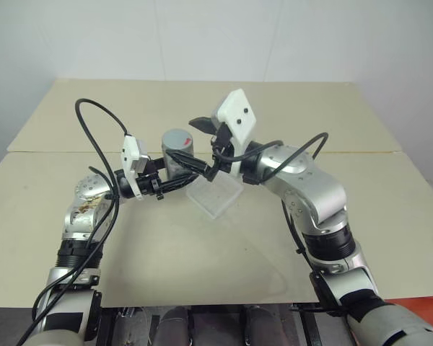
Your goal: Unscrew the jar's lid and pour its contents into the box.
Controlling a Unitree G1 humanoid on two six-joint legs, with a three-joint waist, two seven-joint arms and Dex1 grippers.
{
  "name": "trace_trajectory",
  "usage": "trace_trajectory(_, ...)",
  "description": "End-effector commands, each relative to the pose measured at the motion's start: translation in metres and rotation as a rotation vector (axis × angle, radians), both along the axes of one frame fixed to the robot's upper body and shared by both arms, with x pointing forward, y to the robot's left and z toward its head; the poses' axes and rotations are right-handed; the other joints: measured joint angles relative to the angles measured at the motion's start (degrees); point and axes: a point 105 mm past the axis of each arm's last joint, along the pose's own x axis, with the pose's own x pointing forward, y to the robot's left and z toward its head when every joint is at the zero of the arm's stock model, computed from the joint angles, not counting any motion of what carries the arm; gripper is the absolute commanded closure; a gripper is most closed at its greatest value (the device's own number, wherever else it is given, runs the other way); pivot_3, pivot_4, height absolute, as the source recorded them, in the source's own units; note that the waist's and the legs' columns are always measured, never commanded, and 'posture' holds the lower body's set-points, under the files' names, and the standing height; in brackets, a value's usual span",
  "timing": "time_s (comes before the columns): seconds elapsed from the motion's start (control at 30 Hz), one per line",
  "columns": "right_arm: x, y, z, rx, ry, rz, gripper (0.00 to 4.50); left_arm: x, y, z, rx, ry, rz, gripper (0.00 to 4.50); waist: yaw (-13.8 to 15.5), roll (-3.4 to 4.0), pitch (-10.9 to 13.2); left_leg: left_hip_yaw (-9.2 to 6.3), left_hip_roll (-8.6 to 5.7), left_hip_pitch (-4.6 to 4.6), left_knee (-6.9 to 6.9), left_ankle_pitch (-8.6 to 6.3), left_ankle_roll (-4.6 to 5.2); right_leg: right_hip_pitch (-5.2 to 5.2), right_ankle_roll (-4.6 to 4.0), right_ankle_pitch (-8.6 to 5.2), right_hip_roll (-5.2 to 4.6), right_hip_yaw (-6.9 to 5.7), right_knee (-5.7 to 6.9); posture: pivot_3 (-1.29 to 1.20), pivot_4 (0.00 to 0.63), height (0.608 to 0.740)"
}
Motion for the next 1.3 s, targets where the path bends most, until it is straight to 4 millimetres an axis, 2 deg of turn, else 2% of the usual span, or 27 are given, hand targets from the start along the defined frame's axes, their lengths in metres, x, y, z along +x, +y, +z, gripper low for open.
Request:
trace_trajectory(0.03, -0.004, -0.008, 0.012, 0.035, -0.038, -0.010, 0.05, -0.004, 0.003, 0.011, -0.021, -0.044, -0.005, 2.11, 0.0, 0.00, 0.0, -0.01, 0.00, 0.00, 0.00, 0.00, 0.00, 0.00, 0.00, 0.00, 0.00, 0.00, 0.00, 0.00, 0.150, 0.740)
trace_trajectory(0.5, -0.006, -0.017, 0.014, 0.057, -0.032, -0.017, 0.05, -0.005, 0.006, 0.010, -0.021, -0.039, 0.000, 2.11, 0.0, 0.00, 0.0, -0.01, 0.00, 0.00, 0.00, 0.00, 0.01, 0.01, 0.00, 0.00, 0.00, 0.00, 0.00, 0.00, 0.150, 0.740)
trace_trajectory(0.83, -0.004, -0.024, 0.008, 0.022, -0.028, -0.037, 0.05, -0.006, 0.007, 0.011, -0.022, -0.039, 0.001, 2.11, 0.0, 0.00, 0.0, -0.01, 0.00, 0.00, 0.00, -0.01, 0.02, 0.00, 0.00, 0.00, 0.00, 0.01, 0.00, 0.00, 0.150, 0.740)
trace_trajectory(1.1, -0.022, -0.009, 0.027, 0.118, -0.032, 0.109, 0.05, -0.009, 0.000, 0.007, -0.023, -0.023, -0.025, 2.11, 0.0, 0.00, 0.0, -0.02, 0.00, 0.00, 0.00, -0.01, 0.02, 0.01, 0.00, 0.00, 0.00, 0.01, -0.01, 0.00, 0.150, 0.740)
trace_trajectory(1.3, -0.013, 0.013, 0.020, 0.086, -0.004, 0.135, 0.05, -0.013, -0.007, 0.009, -0.034, -0.022, -0.056, 2.11, 0.0, 0.00, 0.0, -0.03, 0.01, 0.02, 0.00, -0.01, 0.01, 0.01, 0.00, 0.00, 0.01, 0.00, 0.01, 0.00, 0.150, 0.740)
